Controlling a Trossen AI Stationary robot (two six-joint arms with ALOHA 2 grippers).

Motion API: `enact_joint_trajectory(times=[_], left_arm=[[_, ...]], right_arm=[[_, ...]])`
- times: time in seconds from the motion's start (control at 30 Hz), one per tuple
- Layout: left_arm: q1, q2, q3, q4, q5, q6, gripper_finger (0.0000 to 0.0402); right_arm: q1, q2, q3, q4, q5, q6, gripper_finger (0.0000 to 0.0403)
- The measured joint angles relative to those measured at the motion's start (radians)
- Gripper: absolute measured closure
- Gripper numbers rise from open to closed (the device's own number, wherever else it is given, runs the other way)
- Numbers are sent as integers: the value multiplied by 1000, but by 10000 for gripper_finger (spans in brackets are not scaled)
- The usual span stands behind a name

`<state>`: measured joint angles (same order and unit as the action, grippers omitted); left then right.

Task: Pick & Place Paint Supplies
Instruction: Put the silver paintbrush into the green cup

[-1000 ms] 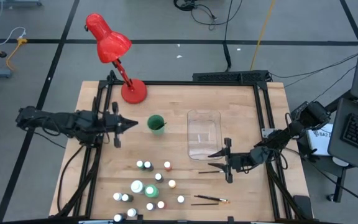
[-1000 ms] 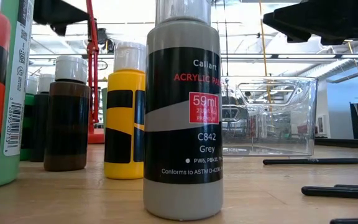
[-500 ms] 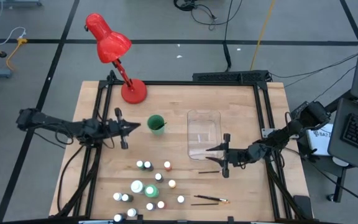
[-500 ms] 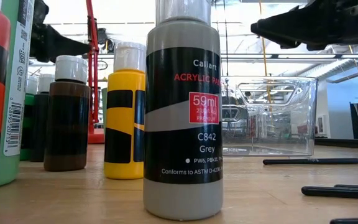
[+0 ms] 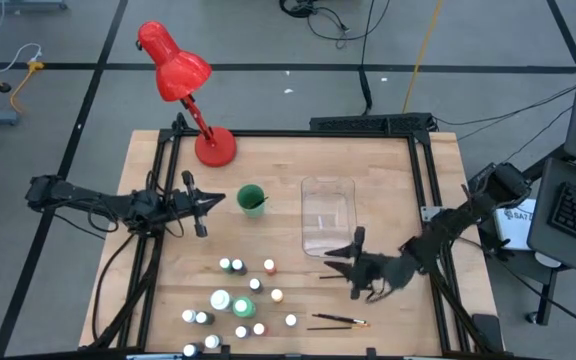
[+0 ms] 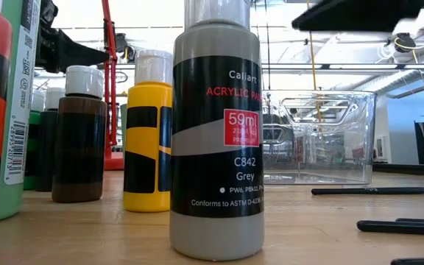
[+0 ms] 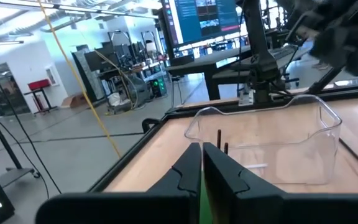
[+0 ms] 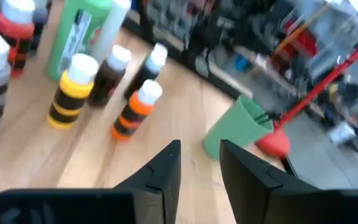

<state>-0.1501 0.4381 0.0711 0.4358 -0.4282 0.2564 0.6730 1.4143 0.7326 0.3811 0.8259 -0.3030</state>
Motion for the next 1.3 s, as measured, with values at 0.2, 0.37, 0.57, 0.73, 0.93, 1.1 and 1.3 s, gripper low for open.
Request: enact_joint_trajectory(times=[0.2, 0.37, 0.57, 0.73, 0.93, 1.1, 1.3], left_arm=[[0, 0, 0, 5, 0, -36, 380], [0, 0, 0, 10, 1, -48, 380], [0, 0, 1, 10, 1, -15, 380], [0, 0, 1, 10, 1, 1, 380], [0, 0, 1, 11, 1, 1, 380], [0, 0, 1, 10, 1, -1, 380], [0, 0, 1, -8, 1, -29, 380]], right_arm=[[110, 102, 437, -858, 58, 516, 321], [143, 169, 576, -1160, -170, 873, 337], [145, 166, 505, -1188, -357, 1083, 355], [129, 164, 410, -1202, -374, 1115, 358], [76, 164, 270, -1198, -489, 1138, 325], [17, 164, 160, -1154, -559, 1152, 277], [-39, 159, 100, -1064, -649, 1052, 233]])
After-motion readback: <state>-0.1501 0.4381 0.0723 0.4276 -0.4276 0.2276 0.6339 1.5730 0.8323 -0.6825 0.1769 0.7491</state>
